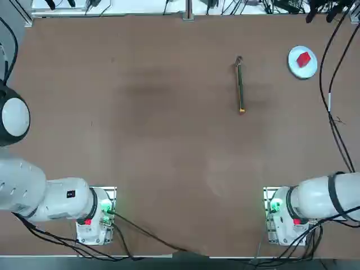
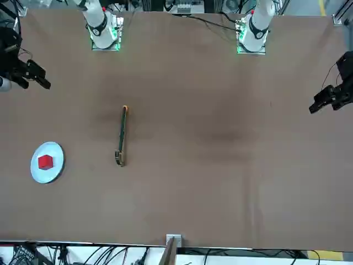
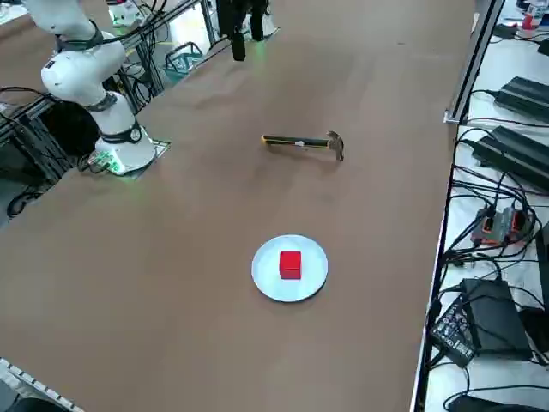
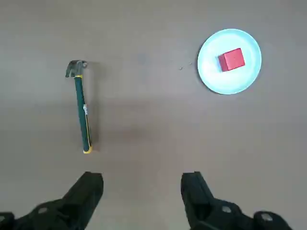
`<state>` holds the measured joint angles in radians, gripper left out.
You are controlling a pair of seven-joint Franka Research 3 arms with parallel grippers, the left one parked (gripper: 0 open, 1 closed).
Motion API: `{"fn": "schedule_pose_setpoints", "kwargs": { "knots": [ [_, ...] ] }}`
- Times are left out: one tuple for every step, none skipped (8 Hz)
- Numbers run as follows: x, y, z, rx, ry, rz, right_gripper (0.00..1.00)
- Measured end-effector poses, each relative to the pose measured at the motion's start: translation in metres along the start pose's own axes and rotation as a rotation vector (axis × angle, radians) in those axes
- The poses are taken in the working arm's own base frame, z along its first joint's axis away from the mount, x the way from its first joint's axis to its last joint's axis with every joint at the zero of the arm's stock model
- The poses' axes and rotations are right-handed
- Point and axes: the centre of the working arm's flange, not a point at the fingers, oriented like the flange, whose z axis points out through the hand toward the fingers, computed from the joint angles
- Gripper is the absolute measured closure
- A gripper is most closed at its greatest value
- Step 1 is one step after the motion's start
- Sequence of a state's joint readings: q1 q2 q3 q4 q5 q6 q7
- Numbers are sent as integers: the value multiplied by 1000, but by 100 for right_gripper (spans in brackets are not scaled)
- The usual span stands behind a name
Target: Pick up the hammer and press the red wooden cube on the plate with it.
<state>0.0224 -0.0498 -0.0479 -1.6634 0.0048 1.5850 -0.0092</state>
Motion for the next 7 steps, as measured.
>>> {"fn": "schedule_pose_setpoints", "kwargs": {
  "knots": [
    [1,0,1,0,-2,0,0],
    [1,0,1,0,-2,0,0],
    [1,0,1,0,-2,1,0],
    [1,-3,3,1,-7,-4,0],
    [5,-16,10,1,-21,-26,0],
    [12,-35,23,-1,-32,-54,0],
    [23,-56,43,-3,-40,-84,0]
  ]
}}
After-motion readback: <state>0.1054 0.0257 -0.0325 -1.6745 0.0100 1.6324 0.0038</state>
